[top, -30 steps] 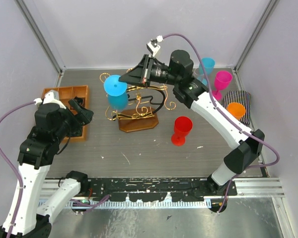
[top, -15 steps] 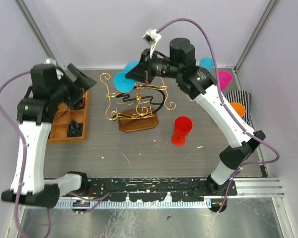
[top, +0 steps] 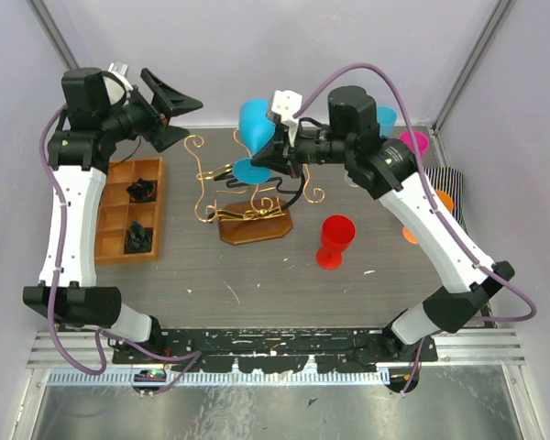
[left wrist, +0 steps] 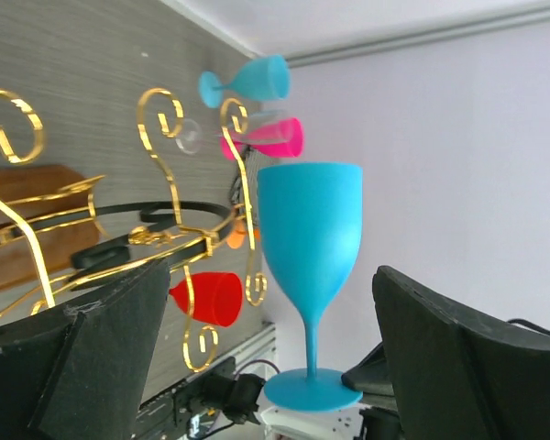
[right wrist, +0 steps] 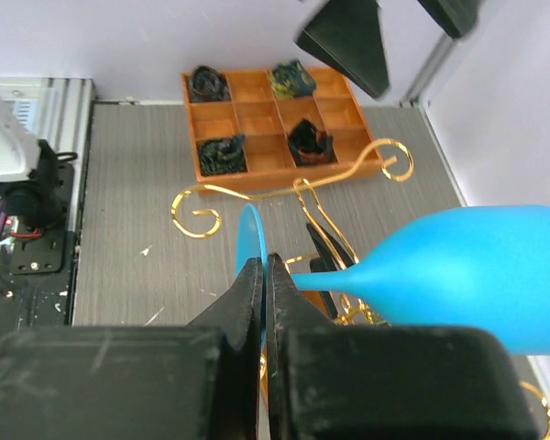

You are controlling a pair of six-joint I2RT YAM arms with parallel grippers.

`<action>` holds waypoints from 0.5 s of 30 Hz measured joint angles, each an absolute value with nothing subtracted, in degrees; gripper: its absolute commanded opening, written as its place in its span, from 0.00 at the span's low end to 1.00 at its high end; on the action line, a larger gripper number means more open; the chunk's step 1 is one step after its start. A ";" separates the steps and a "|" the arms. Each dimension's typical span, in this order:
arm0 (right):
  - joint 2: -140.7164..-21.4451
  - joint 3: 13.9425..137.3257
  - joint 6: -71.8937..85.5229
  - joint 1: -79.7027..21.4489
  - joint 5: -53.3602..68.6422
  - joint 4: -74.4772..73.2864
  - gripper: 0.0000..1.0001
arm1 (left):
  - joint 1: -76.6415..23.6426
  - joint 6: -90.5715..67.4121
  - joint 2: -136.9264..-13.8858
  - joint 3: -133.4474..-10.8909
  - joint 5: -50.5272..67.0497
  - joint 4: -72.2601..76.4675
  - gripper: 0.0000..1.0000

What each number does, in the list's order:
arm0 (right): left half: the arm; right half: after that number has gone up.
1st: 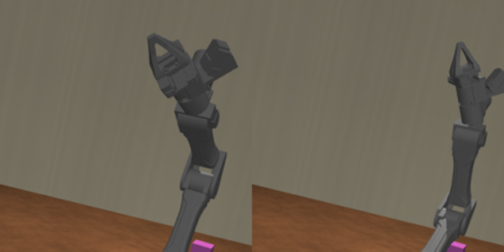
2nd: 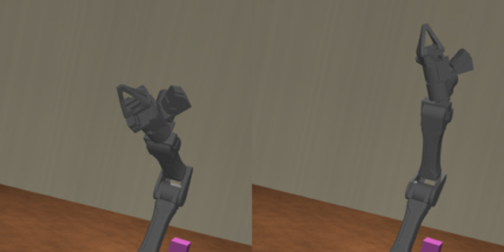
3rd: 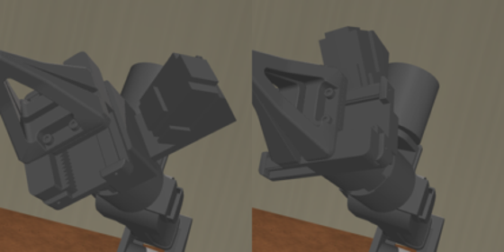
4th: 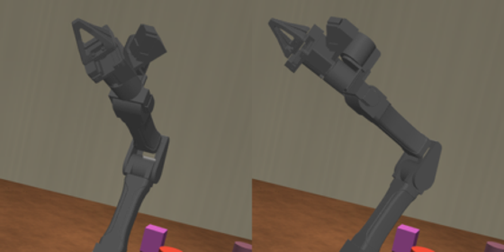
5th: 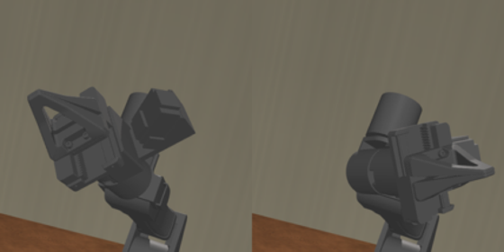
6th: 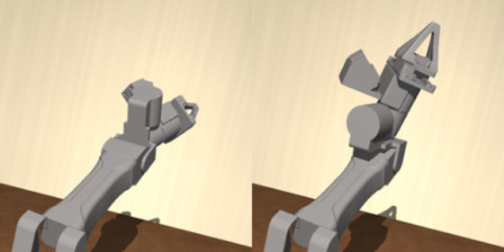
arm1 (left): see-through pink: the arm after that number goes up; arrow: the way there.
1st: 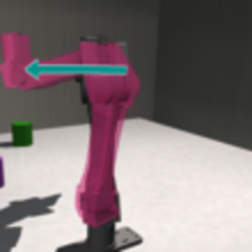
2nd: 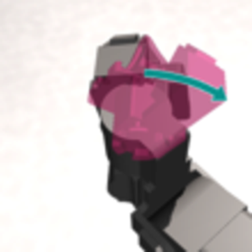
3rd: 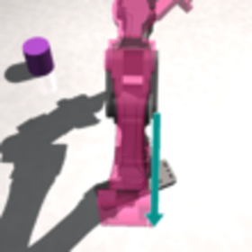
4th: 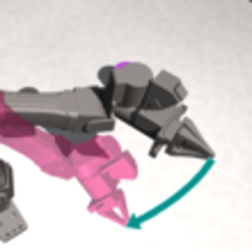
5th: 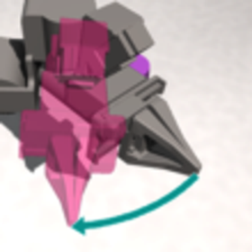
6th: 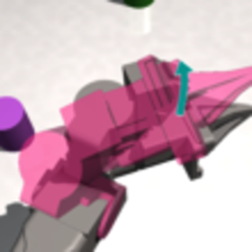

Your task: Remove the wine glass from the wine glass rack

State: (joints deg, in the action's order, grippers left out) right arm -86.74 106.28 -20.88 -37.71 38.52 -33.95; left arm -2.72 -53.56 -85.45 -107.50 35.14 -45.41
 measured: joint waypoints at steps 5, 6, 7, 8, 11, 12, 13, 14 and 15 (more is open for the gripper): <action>-85.91 110.32 -22.59 -37.93 44.80 -35.64 0.01 | -2.76 -57.28 -85.65 -106.50 41.63 -38.57 0.98; -86.04 111.31 -22.59 -38.04 45.93 -35.81 0.01 | -2.79 -58.28 -85.69 -105.86 42.89 -37.01 0.98; -86.19 112.16 -22.59 -38.15 46.81 -35.83 0.01 | -2.85 -58.92 -85.84 -105.41 43.75 -36.05 0.98; -86.61 113.23 -22.57 -38.39 47.75 -35.99 0.01 | -3.03 -59.66 -86.11 -104.99 44.69 -34.89 0.98; -88.14 115.92 -22.52 -39.40 49.50 -35.99 0.02 | -3.27 -60.60 -86.98 -104.57 46.22 -33.34 0.98; -88.64 116.42 -22.52 -39.83 49.87 -36.01 0.02 | -3.36 -60.77 -87.22 -104.49 46.57 -33.12 0.98; -89.14 116.81 -22.48 -40.27 50.17 -36.10 0.02 | -3.44 -60.97 -87.37 -104.40 46.87 -32.88 0.98; -89.71 117.14 -22.39 -40.73 50.33 -36.14 0.03 | -3.49 -61.21 -87.46 -104.33 47.09 -32.60 0.98; -90.17 117.47 -22.37 -41.12 50.39 -36.29 0.03 | -3.55 -61.65 -87.55 -104.22 47.37 -32.05 0.98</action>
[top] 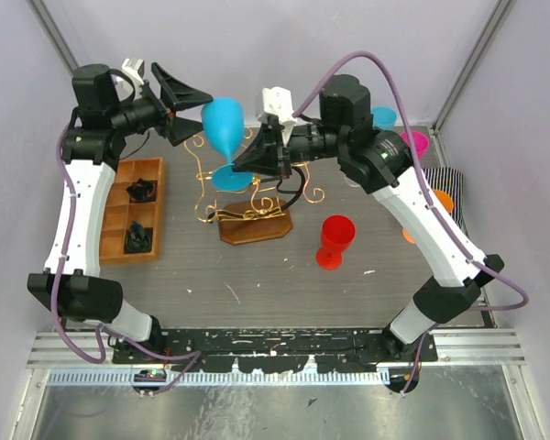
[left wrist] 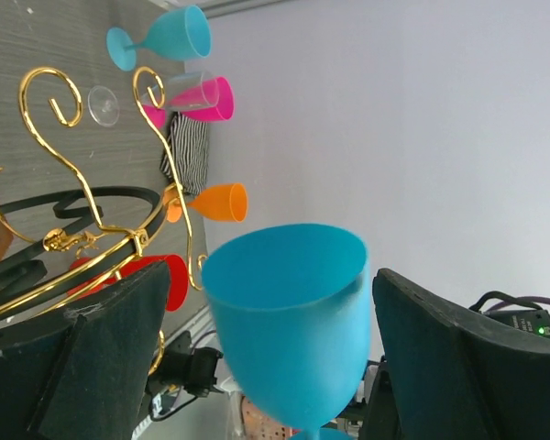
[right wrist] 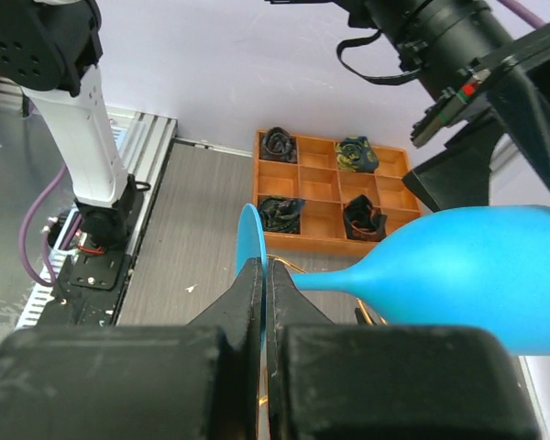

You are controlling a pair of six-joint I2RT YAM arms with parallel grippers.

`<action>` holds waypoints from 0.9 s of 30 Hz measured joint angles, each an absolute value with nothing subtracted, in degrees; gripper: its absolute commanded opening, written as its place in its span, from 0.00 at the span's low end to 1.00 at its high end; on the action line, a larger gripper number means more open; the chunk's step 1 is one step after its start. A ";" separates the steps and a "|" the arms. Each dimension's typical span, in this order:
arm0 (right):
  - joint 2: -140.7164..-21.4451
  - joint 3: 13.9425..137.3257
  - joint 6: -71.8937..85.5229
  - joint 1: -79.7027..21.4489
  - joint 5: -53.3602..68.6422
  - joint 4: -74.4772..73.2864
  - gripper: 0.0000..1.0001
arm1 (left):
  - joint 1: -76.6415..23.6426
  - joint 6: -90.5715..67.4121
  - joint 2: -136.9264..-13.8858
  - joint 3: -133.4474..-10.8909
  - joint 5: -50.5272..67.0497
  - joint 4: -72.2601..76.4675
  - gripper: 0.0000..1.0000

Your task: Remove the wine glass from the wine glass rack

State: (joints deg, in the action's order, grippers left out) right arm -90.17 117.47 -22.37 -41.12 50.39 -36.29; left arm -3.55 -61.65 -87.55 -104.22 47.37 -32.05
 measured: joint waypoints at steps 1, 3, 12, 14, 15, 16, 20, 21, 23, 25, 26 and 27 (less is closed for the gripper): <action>-90.85 117.89 -22.33 -41.63 50.46 -36.53 0.02 | -3.60 -62.06 -87.57 -104.07 47.66 -31.55 0.98; -91.64 118.08 -22.35 -42.35 50.37 -36.67 0.02 | -3.86 -63.05 -87.57 -103.88 48.18 -30.52 0.98; -93.01 119.28 -22.33 -43.90 49.15 -38.33 0.02 | -5.61 -63.02 -87.57 -102.63 48.18 -29.43 0.98; -93.03 119.39 -22.20 -43.90 48.97 -38.57 0.02 | -5.69 -61.78 -87.57 -102.41 47.75 -31.29 0.98; -93.03 119.42 -22.13 -43.94 48.86 -38.76 0.02 | -5.72 -61.14 -87.57 -102.37 47.55 -32.21 0.98; -93.06 119.42 -22.11 -43.94 48.77 -38.89 0.02 | -5.74 -60.31 -87.57 -102.37 47.31 -33.32 0.98; -93.27 119.44 -22.17 -44.23 48.29 -38.68 0.02 | -5.96 -58.15 -87.55 -102.37 47.05 -36.99 0.98; -93.27 119.44 -22.15 -44.38 48.07 -38.63 0.02 | -6.11 -57.74 -87.50 -102.37 47.03 -37.82 0.98; -93.27 119.44 -22.13 -44.49 47.79 -38.70 0.02 | -6.28 -56.93 -87.48 -102.37 46.98 -39.03 0.98; -93.27 119.44 -22.13 -44.53 47.62 -38.70 0.02 | -6.33 -56.49 -87.48 -102.37 46.96 -39.86 0.98; -93.27 119.44 -22.11 -44.56 47.55 -38.74 0.02 | -6.33 -56.34 -87.48 -102.37 46.96 -40.21 0.98; -93.27 119.44 -22.11 -44.56 47.46 -38.85 0.03 | -6.33 -56.21 -87.48 -102.37 46.96 -40.27 0.98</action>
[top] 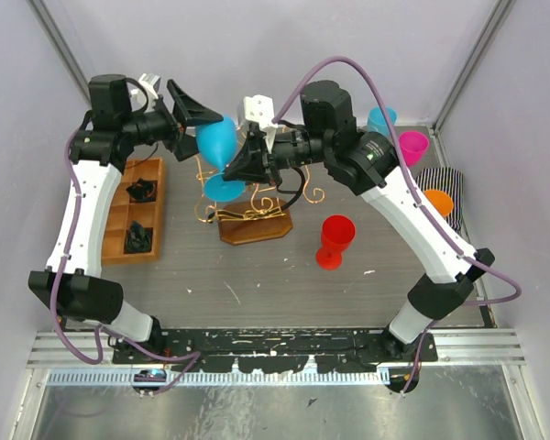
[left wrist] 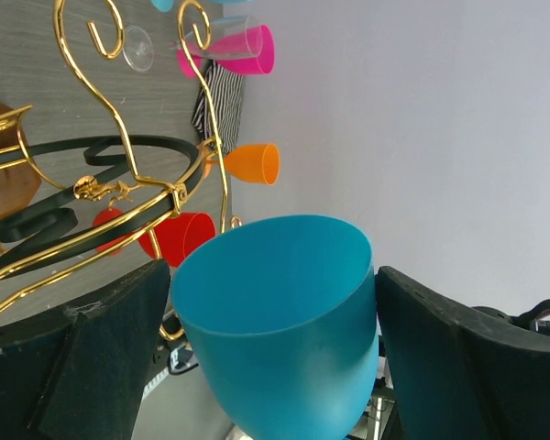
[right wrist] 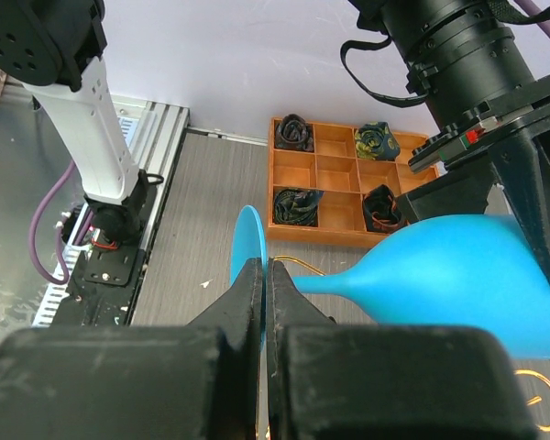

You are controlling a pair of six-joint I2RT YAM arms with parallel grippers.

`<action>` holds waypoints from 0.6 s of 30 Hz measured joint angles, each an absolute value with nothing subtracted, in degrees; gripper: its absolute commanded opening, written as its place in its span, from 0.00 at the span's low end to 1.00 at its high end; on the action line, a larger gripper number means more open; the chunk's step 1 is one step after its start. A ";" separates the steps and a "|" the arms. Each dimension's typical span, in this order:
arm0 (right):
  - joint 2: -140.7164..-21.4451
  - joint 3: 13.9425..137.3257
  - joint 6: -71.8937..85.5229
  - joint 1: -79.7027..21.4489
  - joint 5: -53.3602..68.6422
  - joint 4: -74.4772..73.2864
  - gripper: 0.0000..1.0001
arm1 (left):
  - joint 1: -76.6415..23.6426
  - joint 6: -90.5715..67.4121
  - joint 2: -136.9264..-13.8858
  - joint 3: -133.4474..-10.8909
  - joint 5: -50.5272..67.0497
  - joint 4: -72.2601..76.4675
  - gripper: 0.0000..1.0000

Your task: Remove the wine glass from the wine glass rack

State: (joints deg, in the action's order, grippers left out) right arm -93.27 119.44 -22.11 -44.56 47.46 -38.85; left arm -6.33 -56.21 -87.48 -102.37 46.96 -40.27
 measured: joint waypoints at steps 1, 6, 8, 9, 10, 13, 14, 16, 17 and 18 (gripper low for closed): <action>-93.27 119.44 -22.11 -44.58 47.44 -38.87 0.02 | -6.35 -56.16 -87.48 -102.37 47.00 -40.25 0.98; -93.43 119.44 -22.13 -44.58 47.18 -38.79 0.03 | -7.22 -56.27 -87.11 -101.97 47.57 -39.94 0.98; -93.71 119.44 -22.15 -44.58 46.98 -38.59 0.03 | -7.46 -56.51 -86.61 -101.30 48.03 -39.55 0.98; -93.89 119.44 -22.20 -44.58 46.85 -38.48 0.03 | -7.57 -56.75 -86.21 -100.64 48.29 -39.22 0.98; -94.06 119.44 -22.22 -44.58 46.63 -38.28 0.03 | -7.62 -57.06 -85.82 -100.01 48.62 -38.89 0.98; -94.48 119.44 -22.31 -44.58 46.24 -37.80 0.07 | -7.66 -57.39 -85.32 -98.89 49.25 -38.50 0.95; -94.56 119.44 -22.33 -44.58 46.04 -37.74 0.10 | -7.66 -57.47 -85.32 -98.74 49.41 -38.46 0.90; -94.59 119.44 -22.26 -44.58 45.91 -37.76 0.17 | -7.66 -57.58 -85.32 -98.45 49.56 -38.39 0.79; -94.59 119.44 -22.33 -44.58 45.67 -37.74 0.18 | -7.66 -57.49 -85.32 -98.43 49.67 -38.39 0.78; -94.59 119.44 -22.26 -44.58 45.63 -37.71 0.18 | -7.64 -57.54 -85.32 -98.37 49.67 -38.37 0.77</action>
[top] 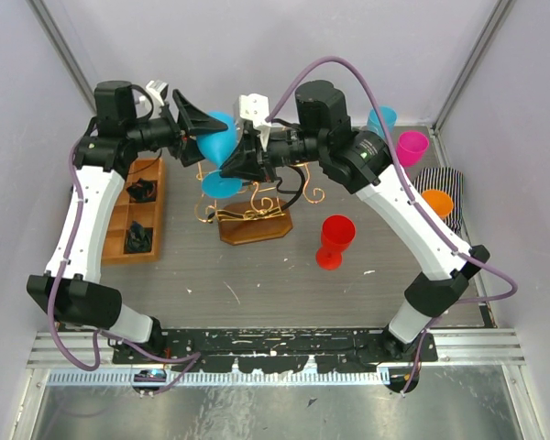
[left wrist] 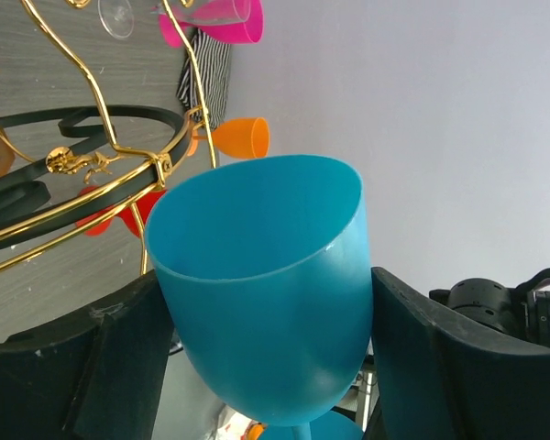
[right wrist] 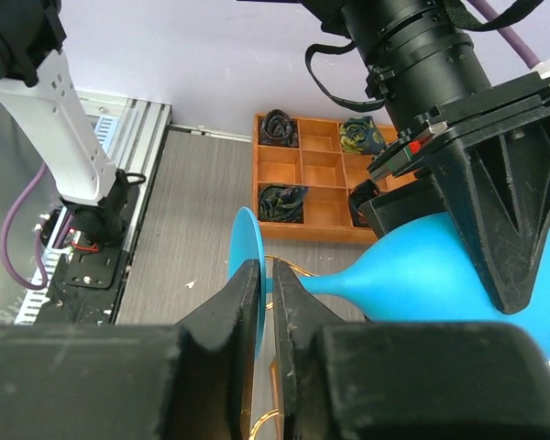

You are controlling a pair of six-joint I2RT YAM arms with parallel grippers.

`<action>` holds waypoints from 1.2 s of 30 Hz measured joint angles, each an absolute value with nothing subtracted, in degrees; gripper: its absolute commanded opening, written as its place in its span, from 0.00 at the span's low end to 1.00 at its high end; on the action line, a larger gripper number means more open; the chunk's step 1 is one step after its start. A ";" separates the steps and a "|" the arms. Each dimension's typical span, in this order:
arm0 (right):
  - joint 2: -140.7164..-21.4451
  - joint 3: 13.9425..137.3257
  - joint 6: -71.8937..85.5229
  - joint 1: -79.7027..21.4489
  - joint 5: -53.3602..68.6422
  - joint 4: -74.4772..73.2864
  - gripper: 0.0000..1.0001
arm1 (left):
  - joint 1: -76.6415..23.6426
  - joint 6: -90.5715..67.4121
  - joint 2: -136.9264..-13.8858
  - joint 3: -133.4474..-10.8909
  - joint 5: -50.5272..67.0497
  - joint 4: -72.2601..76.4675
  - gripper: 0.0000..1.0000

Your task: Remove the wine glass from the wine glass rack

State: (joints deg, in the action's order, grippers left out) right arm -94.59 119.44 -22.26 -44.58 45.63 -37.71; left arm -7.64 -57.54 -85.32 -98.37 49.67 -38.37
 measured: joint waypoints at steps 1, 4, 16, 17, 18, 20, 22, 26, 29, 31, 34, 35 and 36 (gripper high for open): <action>-94.59 119.44 -22.28 -44.58 45.47 -37.60 0.18 | -7.60 -57.63 -85.32 -98.35 49.67 -38.37 0.78; -94.54 119.33 -22.31 -44.58 44.91 -37.04 0.24 | -6.90 -57.56 -85.32 -98.32 49.63 -38.30 0.78; -89.97 113.45 -21.26 -44.58 38.50 -34.74 0.96 | -0.36 -55.79 -83.26 -97.47 48.62 -37.95 0.83; -88.90 112.55 -21.23 -44.58 37.52 -34.74 0.96 | 0.51 -55.51 -82.63 -97.03 48.58 -37.95 0.83; -87.64 111.59 -21.26 -44.56 36.56 -34.76 0.96 | 1.87 -55.07 -81.65 -96.27 48.58 -37.89 0.83; -85.36 110.21 -21.26 -44.56 34.65 -34.74 0.97 | 4.10 -54.08 -80.12 -95.24 48.56 -38.06 0.82; -82.74 108.84 -21.28 -44.56 32.67 -34.57 0.97 | 6.74 -52.01 -78.85 -94.76 47.97 -39.31 0.82; -78.98 106.78 -21.28 -44.53 29.36 -34.17 0.97 | 11.03 -44.12 -77.41 -96.42 41.32 -46.39 0.85; -77.65 105.41 -21.30 -44.53 27.27 -33.82 0.97 | 11.60 -38.65 -76.05 -97.32 33.91 -50.06 0.84; -77.49 104.36 -21.30 -44.53 26.15 -33.76 0.97 | 11.53 -36.07 -74.43 -96.82 29.06 -50.89 0.82; -77.54 102.61 -21.28 -44.53 25.04 -33.91 0.97 | 11.42 -32.62 -70.98 -94.61 21.54 -50.68 0.79; -77.54 102.30 -21.30 -44.51 24.75 -33.98 0.97 | 11.33 -31.70 -69.84 -93.65 19.46 -50.35 0.79; -77.54 102.04 -21.28 -44.51 24.58 -33.95 0.97 | 11.07 -30.48 -68.34 -91.98 16.60 -49.23 0.79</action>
State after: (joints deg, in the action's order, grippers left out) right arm -77.54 102.04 -21.28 -44.51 24.58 -33.95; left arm 11.07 -30.48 -68.34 -91.98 16.60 -49.23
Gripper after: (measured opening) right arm 0.970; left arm 0.834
